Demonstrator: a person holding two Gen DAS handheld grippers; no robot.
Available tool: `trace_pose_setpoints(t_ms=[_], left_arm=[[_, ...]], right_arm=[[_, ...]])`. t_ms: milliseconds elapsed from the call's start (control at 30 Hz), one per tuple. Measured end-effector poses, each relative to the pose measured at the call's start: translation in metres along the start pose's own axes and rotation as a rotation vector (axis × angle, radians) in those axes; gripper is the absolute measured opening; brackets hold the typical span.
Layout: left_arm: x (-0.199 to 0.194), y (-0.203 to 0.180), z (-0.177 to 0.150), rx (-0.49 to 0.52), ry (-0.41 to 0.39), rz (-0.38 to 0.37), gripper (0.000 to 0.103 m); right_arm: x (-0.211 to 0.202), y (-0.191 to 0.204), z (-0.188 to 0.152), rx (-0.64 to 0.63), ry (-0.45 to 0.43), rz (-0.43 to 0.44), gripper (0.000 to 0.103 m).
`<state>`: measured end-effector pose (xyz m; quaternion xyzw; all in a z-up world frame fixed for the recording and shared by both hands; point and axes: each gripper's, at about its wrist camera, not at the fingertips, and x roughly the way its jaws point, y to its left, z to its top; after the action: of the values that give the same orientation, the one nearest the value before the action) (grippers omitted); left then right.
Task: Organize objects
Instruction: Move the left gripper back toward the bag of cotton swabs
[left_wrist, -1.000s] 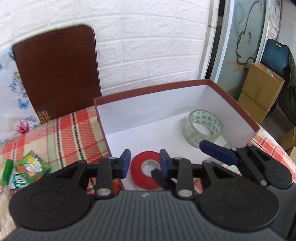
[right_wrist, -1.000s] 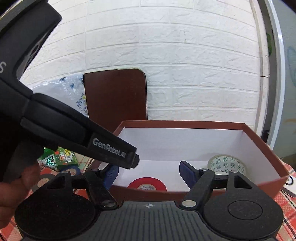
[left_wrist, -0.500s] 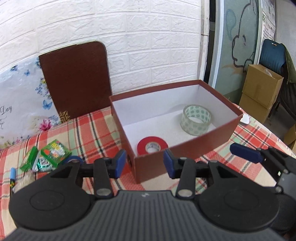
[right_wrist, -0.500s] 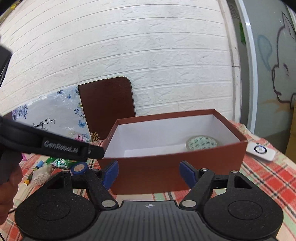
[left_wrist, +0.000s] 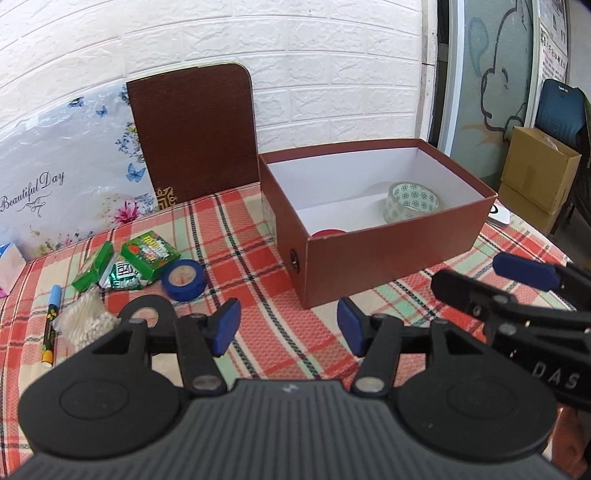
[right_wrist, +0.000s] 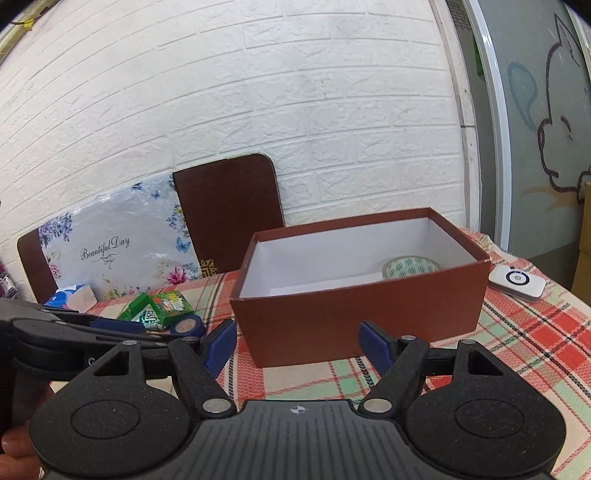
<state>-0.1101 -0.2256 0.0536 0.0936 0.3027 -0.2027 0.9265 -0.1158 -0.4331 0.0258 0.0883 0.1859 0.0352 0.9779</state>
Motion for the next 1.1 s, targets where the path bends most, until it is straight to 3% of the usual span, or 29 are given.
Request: trace_pose_setpoints(t_ms=[533,733,833,933,1100], left_arm=[[-0.013,0.050,-0.038,-0.076,0.001,0.064,0.061],[-0.004,0.093,-0.069,-0.138,-0.015,0.114,0.062],[0.004,0.130,-0.090,-0.180,-0.005,0.180,0.061],[0.010,0.176,-0.110,-0.200,-0.001,0.301,0.061],[0.021,0.251,-0.135,-0.305,-0.031,0.457,0.062]], right_arm=[[-0.001,0.053,-0.021,-0.102,0.067,0.038,0.074],[0.022,0.077,-0.040,-0.158,0.172,0.087,0.073],[0.041,0.097,-0.055,-0.224,0.251,0.139,0.073],[0.060,0.124,-0.064,-0.295,0.303,0.211,0.071],[0.097,0.173,-0.066,-0.425,0.292,0.313,0.069]])
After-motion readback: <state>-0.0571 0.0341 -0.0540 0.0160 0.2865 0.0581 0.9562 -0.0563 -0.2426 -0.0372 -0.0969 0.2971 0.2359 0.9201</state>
